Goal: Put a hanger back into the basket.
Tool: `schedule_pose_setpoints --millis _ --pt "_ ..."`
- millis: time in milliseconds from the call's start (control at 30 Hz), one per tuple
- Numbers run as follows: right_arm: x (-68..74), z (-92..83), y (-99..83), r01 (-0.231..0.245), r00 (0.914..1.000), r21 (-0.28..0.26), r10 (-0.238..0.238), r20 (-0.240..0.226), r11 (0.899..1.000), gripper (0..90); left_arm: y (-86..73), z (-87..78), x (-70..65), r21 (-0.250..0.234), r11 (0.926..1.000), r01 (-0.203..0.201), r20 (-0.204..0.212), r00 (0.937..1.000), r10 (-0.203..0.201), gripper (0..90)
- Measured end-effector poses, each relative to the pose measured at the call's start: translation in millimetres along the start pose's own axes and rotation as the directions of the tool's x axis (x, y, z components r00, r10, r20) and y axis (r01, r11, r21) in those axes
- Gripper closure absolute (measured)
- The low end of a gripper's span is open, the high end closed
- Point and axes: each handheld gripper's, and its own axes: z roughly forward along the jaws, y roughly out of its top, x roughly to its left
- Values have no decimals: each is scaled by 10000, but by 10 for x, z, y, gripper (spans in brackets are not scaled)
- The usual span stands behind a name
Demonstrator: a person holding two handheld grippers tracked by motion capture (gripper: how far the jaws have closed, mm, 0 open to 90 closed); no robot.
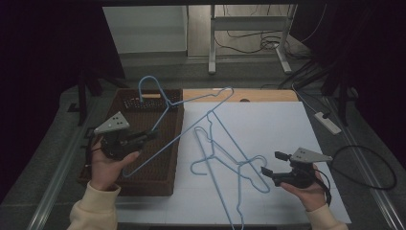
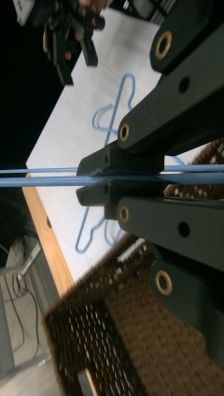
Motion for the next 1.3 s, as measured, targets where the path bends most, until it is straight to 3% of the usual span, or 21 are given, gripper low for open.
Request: schedule_pose_setpoints --millis 233,267,533,800,1000,1233,1300 --pt "-20 9 -46 106 9997 119 -108 202 9999 189 -65 -73 179 63 9998 196 -540 9984 -192 866" --pt "-21 15 -51 120 9997 172 -124 213 9998 188 -86 -67 217 189 9995 234 -791 9966 -218 866" --pt "-25 51 -78 202 9993 472 -216 301 9987 187 -188 -135 401 262 9985 488 -1314 9903 -450 866" --pt "-33 51 -86 177 9991 463 -195 385 9988 192 -278 -228 572 247 9970 736 -1793 9814 -680 866" --pt "-41 56 -93 167 9990 511 -188 398 9986 192 -338 -301 691 214 9949 989 -2301 9689 -914 866" --pt "-41 57 -95 191 9990 527 -211 387 9984 192 -388 -311 758 356 9944 995 -2491 9645 -876 866" --pt "-41 58 -96 184 9991 547 -205 382 9983 192 -406 -296 777 462 9943 958 -2455 9659 -816 866"
